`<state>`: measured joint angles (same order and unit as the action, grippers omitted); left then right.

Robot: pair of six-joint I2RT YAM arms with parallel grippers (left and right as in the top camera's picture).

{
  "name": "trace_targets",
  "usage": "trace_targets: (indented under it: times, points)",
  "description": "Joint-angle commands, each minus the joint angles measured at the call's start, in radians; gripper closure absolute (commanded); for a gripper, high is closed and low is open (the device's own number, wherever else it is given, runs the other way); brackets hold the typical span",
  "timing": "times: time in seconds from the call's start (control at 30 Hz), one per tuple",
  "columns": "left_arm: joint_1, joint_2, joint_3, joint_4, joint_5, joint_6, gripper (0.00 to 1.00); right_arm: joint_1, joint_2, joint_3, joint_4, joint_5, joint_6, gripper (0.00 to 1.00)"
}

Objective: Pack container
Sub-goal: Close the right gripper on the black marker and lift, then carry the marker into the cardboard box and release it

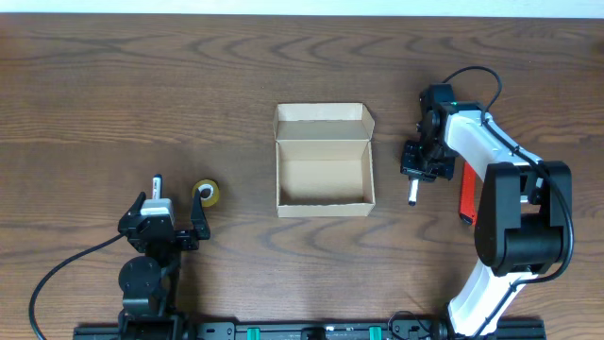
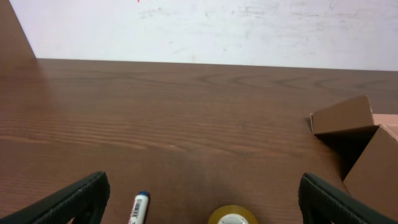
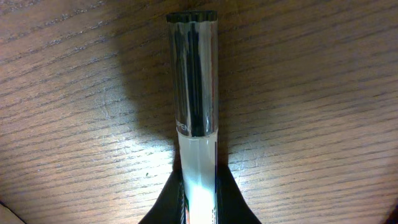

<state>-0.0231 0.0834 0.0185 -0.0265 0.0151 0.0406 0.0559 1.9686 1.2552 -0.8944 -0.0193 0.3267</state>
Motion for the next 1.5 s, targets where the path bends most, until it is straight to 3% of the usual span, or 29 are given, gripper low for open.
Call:
trace_targets:
  times: [0.0, 0.33, 0.6, 0.7, 0.87, 1.0, 1.17, 1.47]
  points:
    - [0.003, 0.001, -0.014, -0.05, 0.001, -0.011, 0.05, 0.009, 0.014, -0.015, 0.016, 0.007, 0.002, 0.99]
    - [0.003, 0.001, -0.014, -0.05, 0.001, -0.011, 0.05, 0.026, -0.029, 0.047, 0.032, -0.059, -0.088, 0.99]
    - [0.003, 0.001, -0.014, -0.05, 0.001, -0.011, 0.05, 0.084, -0.243, 0.174, 0.029, -0.099, -0.279, 0.99]
    - [0.003, 0.001, -0.014, -0.05, 0.001, -0.011, 0.05, 0.139, -0.312, 0.2, 0.024, -0.146, -0.46, 0.99]
    - [0.003, 0.001, -0.014, -0.05, 0.002, -0.011, 0.05, 0.287, -0.391, 0.202, -0.104, -0.354, -1.103, 0.99]
    - [0.003, 0.001, -0.014, -0.05, 0.004, -0.011, 0.05, 0.4, -0.393, 0.201, -0.154, -0.373, -1.387, 0.99]
    - [0.003, 0.001, -0.014, -0.05, 0.004, -0.011, 0.05, 0.463, -0.348, 0.201, -0.152, -0.353, -1.512, 0.99]
    - [0.003, 0.001, -0.014, -0.05, 0.005, -0.011, 0.05, 0.453, -0.183, 0.201, -0.164, -0.273, -1.51, 0.99]
